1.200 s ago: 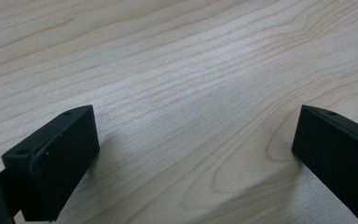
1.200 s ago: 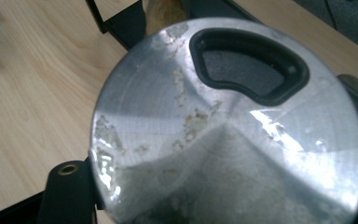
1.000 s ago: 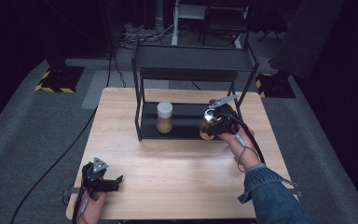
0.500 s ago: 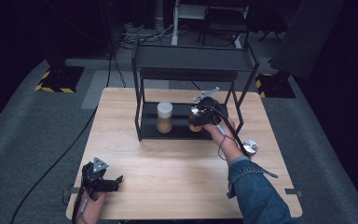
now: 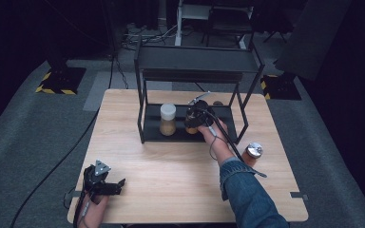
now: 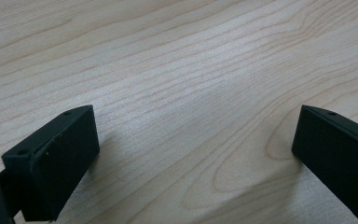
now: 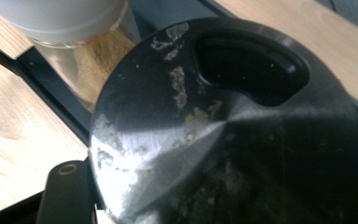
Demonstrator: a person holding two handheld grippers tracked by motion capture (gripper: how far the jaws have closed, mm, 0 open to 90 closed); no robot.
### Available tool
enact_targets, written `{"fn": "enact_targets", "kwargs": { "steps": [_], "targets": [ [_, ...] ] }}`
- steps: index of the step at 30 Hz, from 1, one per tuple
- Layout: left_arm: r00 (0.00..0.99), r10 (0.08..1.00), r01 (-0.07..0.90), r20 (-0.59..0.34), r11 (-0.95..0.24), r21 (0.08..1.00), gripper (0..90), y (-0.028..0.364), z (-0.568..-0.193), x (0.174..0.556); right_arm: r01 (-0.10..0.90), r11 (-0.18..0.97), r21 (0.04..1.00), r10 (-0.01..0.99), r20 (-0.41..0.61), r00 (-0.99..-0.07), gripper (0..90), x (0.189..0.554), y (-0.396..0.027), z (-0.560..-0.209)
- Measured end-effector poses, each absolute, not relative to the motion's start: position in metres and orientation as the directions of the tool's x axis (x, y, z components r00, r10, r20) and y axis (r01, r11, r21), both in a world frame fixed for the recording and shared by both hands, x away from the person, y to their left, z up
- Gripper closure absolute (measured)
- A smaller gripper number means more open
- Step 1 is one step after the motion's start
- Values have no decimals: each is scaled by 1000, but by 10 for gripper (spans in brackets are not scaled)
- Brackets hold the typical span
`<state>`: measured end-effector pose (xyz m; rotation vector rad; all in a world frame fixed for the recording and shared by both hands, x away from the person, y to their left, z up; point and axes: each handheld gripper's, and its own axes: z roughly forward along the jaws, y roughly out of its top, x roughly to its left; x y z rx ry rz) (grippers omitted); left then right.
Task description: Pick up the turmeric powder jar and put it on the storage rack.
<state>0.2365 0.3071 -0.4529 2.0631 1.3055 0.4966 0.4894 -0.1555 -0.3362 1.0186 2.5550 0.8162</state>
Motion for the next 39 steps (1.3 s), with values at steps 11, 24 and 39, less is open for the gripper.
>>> {"fn": "enact_targets", "kwargs": {
  "steps": [11, 24, 39],
  "targets": [
    [439, 898, 658, -20, -306, 688, 3, 308, -453, 236, 571, 580, 581, 713, -24, -701, 306, 500, -149, -356],
    [439, 898, 657, -20, -306, 688, 3, 308, -453, 236, 614, 529, 586, 730, 55, -681, 157, 510, -159, -364],
    [439, 898, 657, -20, -306, 689, 3, 307, -453, 236, 559, 526, 641, 730, -2, -684, 42, 466, -192, -315]
  ]
}}
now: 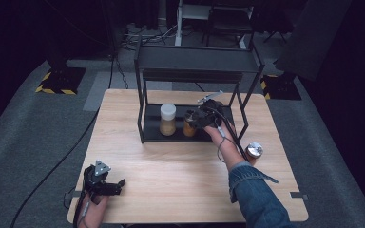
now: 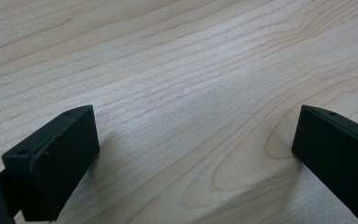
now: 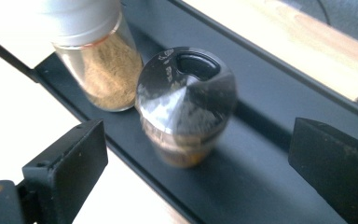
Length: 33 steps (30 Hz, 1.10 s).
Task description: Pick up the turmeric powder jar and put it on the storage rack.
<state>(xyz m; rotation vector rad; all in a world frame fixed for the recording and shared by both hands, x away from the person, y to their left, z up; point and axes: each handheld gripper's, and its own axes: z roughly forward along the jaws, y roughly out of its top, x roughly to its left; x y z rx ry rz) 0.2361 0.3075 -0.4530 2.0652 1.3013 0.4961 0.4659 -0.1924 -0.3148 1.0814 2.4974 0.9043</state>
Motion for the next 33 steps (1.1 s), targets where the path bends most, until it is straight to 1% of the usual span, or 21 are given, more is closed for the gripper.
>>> {"fn": "enact_targets", "kwargs": {
  "steps": [10, 19, 25, 33],
  "targets": [
    [442, 897, 657, -18, -310, 687, 3, 308, -453, 236, 542, 500, 676, 740, -7, -673, 37, 425, -234, -288],
    [445, 895, 656, -18, -312, 687, 3, 308, -453, 236, 511, 499, 700, 737, -33, -675, 35, 386, -275, -269],
    [444, 896, 656, -19, -311, 687, 3, 308, -453, 236, 512, 484, 709, 750, -35, -661, 34, 365, -302, -265],
    [445, 895, 656, -18, -312, 688, 3, 308, -453, 236, 522, 459, 719, 772, -31, -635, 32, 346, -332, -268]
  ]
}}
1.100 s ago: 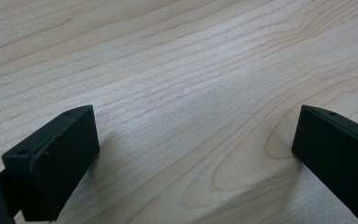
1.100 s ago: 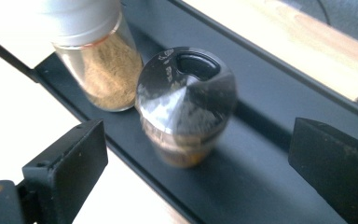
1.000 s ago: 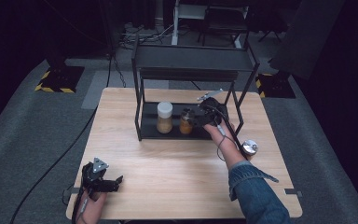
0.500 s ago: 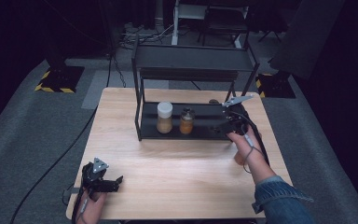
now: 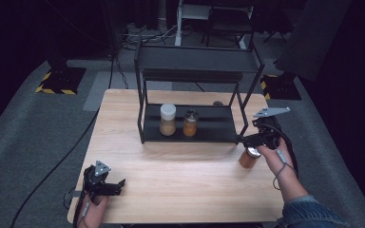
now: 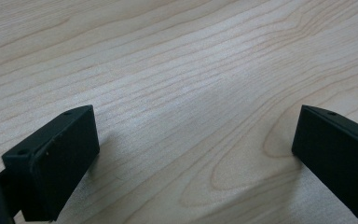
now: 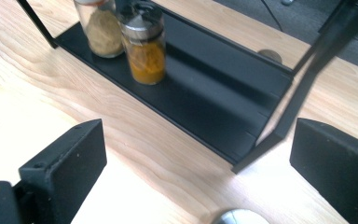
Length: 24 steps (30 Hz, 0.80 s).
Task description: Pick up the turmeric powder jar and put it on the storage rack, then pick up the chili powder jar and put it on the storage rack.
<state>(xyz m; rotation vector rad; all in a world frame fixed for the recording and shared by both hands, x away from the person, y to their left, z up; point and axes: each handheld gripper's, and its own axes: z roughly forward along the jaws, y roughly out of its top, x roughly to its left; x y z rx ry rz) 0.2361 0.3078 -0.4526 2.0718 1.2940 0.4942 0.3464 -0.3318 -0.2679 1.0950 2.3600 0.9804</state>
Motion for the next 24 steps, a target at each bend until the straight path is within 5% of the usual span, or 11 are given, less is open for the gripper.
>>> {"fn": "enact_targets", "kwargs": {
  "steps": [24],
  "targets": [
    [432, 902, 661, -18, -302, 687, 3, 304, -453, 238, 583, 446, 679, 809, -28, -587, 30, 330, -358, -308]
  ]
}}
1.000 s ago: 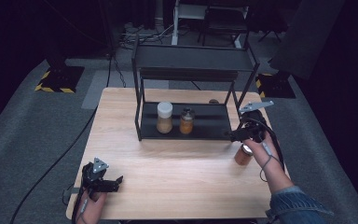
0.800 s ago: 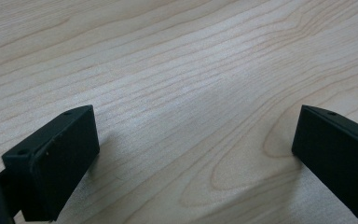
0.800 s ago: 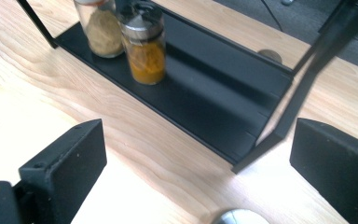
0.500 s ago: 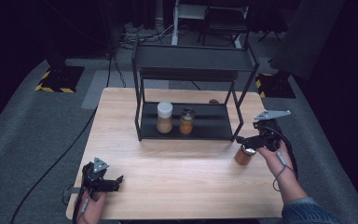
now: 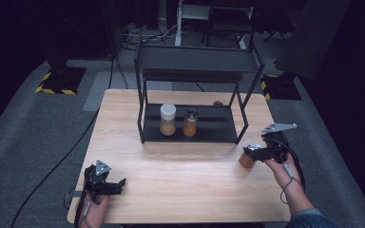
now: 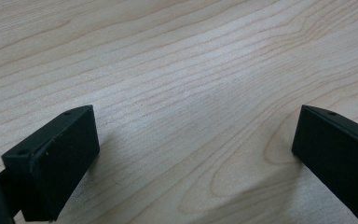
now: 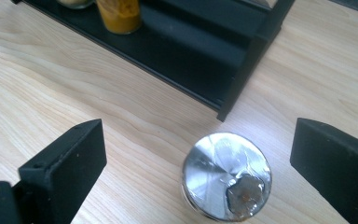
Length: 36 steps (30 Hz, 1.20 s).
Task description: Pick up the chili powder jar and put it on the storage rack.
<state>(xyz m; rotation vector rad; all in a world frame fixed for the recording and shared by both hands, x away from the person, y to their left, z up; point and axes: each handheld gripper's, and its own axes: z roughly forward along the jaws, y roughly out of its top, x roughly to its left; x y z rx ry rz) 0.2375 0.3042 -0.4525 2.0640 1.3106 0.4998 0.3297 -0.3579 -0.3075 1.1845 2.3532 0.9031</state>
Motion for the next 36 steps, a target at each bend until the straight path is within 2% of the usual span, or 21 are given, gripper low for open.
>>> {"fn": "enact_targets", "kwargs": {
  "steps": [13, 22, 31, 36],
  "targets": [
    [432, 901, 661, -19, -302, 687, 3, 304, -453, 238, 642, 441, 626, 831, -15, -556, 30, 348, -369, -344],
    [433, 901, 660, -19, -303, 688, 3, 304, -453, 237, 673, 446, 591, 837, -9, -547, 71, 359, -369, -358],
    [433, 901, 660, -20, -302, 688, 3, 304, -453, 237, 686, 466, 559, 834, -16, -552, 169, 368, -356, -373],
    [432, 901, 660, -20, -302, 688, 3, 304, -453, 237, 687, 467, 556, 825, 4, -564, 299, 372, -356, -377]
  ]
}}
